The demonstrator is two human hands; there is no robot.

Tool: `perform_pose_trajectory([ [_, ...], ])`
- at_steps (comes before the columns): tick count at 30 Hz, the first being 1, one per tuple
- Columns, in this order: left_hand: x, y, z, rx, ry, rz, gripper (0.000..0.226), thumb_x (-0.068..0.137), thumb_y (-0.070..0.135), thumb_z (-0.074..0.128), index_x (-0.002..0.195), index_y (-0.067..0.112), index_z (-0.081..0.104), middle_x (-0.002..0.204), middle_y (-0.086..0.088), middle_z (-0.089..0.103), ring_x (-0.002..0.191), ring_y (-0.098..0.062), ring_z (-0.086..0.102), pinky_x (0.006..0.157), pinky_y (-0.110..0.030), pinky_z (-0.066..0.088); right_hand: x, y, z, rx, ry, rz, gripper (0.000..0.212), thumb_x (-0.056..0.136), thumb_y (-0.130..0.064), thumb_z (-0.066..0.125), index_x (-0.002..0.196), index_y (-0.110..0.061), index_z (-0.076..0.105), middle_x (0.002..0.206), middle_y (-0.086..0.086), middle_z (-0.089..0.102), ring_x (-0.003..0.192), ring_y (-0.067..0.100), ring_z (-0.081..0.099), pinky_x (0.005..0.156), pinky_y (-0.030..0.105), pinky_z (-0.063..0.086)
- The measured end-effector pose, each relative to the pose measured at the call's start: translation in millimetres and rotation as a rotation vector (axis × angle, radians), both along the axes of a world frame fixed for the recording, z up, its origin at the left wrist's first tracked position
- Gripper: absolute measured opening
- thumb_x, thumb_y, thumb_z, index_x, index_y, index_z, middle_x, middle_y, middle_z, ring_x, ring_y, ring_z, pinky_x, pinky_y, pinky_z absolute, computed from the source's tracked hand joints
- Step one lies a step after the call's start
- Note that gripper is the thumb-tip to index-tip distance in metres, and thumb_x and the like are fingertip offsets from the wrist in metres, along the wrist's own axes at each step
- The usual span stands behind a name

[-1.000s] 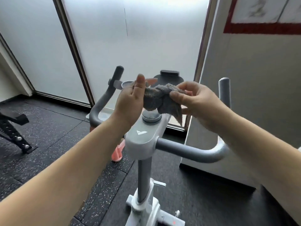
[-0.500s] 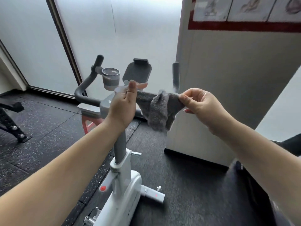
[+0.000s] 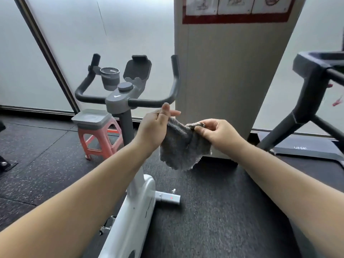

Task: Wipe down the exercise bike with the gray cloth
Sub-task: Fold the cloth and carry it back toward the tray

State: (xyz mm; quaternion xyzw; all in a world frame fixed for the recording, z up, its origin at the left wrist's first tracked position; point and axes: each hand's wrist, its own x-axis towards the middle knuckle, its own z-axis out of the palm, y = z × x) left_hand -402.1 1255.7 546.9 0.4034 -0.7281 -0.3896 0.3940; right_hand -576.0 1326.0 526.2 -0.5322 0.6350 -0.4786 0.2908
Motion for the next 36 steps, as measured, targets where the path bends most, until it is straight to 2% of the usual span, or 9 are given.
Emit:
perform_pose_trajectory([
  [5,38,51,-15,0.178,0.048,0.141,0.052,0.096,0.053,0.027,0.076,0.027,0.068,0.084,0.0,0.064,0.09,-0.021,0.057,0.087,-0.036,0.042,-5,64,-27,0.039,-0.254,-0.215,0.014,0.093,-0.019,0.057,0.089,-0.016,0.071,0.083,0.002,0.067,0.078,0.016,0.061,0.081,0.042,0.055],
  [9,55,82,-27,0.244,-0.019,0.186,0.051,0.092,0.056,0.036,0.069,0.016,0.057,0.074,0.0,0.053,0.075,-0.016,0.049,0.079,-0.038,0.039,-16,111,-24,-0.019,-0.368,-0.332,0.019,0.096,-0.019,0.051,0.095,-0.011,0.069,0.088,0.007,0.067,0.081,0.02,0.062,0.071,0.034,0.058],
  [13,68,112,-50,0.29,-0.108,0.197,0.054,0.085,0.059,0.049,0.062,0.01,0.053,0.065,-0.005,0.049,0.069,-0.022,0.05,0.077,-0.045,0.051,-15,147,-9,-0.101,-0.394,-0.312,0.019,0.095,-0.017,0.05,0.094,-0.015,0.069,0.091,0.008,0.067,0.088,0.022,0.06,0.086,0.046,0.054],
  [15,71,138,-60,0.269,-0.225,0.19,0.043,0.086,0.048,0.053,0.063,0.012,0.056,0.063,0.0,0.054,0.067,-0.021,0.054,0.077,-0.045,0.053,-6,166,-1,-0.089,-0.403,-0.175,0.022,0.097,-0.016,0.047,0.105,-0.013,0.067,0.096,0.007,0.066,0.085,0.019,0.062,0.07,0.037,0.059],
  [17,71,171,-64,0.208,-0.275,0.184,0.01,0.086,0.027,0.059,0.081,0.021,0.066,0.078,0.003,0.065,0.077,-0.017,0.06,0.078,-0.035,0.052,10,184,8,-0.059,-0.349,-0.025,0.025,0.098,-0.013,0.045,0.105,-0.017,0.068,0.096,0.004,0.065,0.079,0.015,0.059,0.062,0.029,0.056],
  [21,68,234,-52,0.026,-0.158,0.01,0.045,0.082,0.006,0.062,0.124,0.022,0.054,0.117,0.007,0.06,0.11,-0.01,0.054,0.098,-0.027,0.041,44,220,8,0.009,-0.11,0.246,0.031,0.097,-0.009,0.046,0.095,-0.026,0.072,0.088,-0.005,0.069,0.079,0.016,0.053,0.076,0.031,0.043],
  [25,73,288,-36,0.08,-0.065,-0.196,0.058,0.085,0.009,0.064,0.136,0.023,0.041,0.131,0.006,0.055,0.123,-0.001,0.046,0.102,-0.02,0.036,79,260,4,0.049,-0.049,0.404,0.025,0.097,-0.003,0.044,0.109,-0.009,0.065,0.098,0.006,0.067,0.065,0.0,0.056,0.065,0.014,0.043],
  [31,145,347,-38,0.205,-0.18,-0.178,0.033,0.077,0.009,0.073,0.107,0.021,0.065,0.091,-0.009,0.07,0.083,-0.016,0.066,0.079,-0.031,0.056,128,301,3,0.036,-0.006,0.497,0.018,0.096,-0.016,0.05,0.102,-0.019,0.067,0.073,0.014,0.054,0.063,0.028,0.045,0.058,0.04,0.042],
  [36,237,390,-39,0.171,-0.293,0.005,0.008,0.082,0.014,0.064,0.082,0.022,0.066,0.065,0.009,0.059,0.06,-0.002,0.053,0.062,-0.019,0.042,193,327,1,0.124,0.023,0.558,0.015,0.096,-0.023,0.051,0.104,-0.025,0.063,0.066,-0.002,0.055,0.05,0.013,0.042,0.041,0.024,0.036],
])
